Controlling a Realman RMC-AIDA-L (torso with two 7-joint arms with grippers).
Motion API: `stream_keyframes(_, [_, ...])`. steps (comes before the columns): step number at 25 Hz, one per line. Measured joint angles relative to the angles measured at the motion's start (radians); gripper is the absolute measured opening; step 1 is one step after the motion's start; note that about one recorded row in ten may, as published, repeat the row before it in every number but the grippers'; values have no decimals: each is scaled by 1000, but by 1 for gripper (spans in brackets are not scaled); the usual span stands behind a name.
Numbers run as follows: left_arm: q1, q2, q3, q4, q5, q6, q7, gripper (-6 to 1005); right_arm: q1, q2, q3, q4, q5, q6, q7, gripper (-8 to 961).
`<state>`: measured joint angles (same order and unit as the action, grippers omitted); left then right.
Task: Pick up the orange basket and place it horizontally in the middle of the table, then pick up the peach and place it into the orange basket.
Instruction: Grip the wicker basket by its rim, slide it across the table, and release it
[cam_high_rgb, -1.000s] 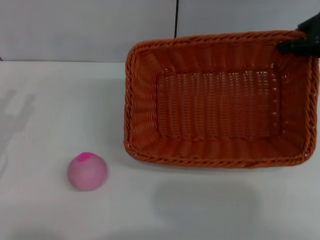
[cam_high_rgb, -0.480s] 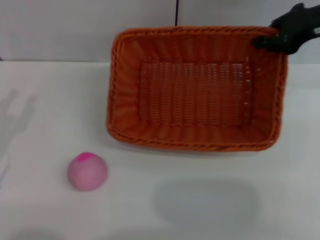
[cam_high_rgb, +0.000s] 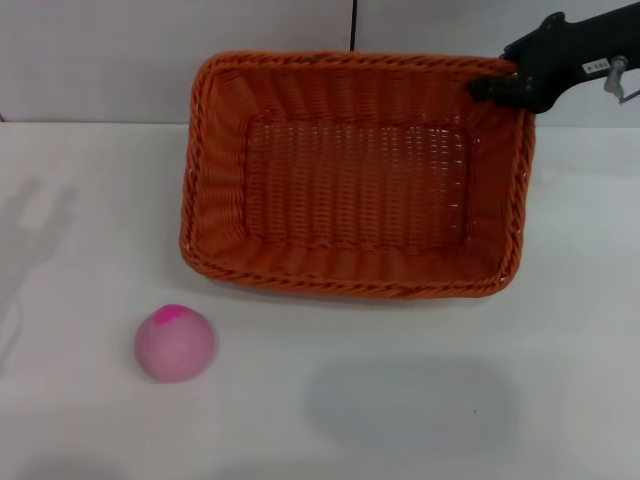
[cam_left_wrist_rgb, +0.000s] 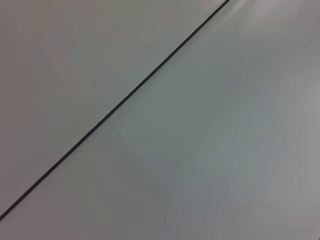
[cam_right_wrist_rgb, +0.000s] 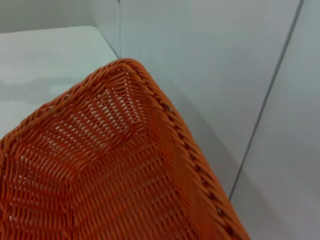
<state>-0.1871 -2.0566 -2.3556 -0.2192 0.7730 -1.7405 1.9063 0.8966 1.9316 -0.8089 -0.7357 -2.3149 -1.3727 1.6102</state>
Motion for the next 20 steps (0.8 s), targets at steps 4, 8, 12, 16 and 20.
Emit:
stream_keyframes(4, [-1, 0, 11, -5, 0, 1, -7, 756, -5, 19, 10, -23, 5, 33, -1, 186])
stream_keyframes(8, [-2, 0, 15, -8, 0, -1, -10, 753, -10, 24, 11, -31, 17, 47, 1, 224])
stream_keyframes(12, [-2, 0, 17, -8, 0, -5, -10, 750, -12, 23, 13, -37, 33, 39, 9, 406])
stream_keyframes(16, [1, -1, 26, -10, 0, -6, -10, 747, -86, 51, 15, -144, 98, 34, 21, 519])
stream_keyframes(20, [3, 0, 34, -12, 0, -9, -10, 745, -178, 90, 16, -290, 178, 34, 23, 608])
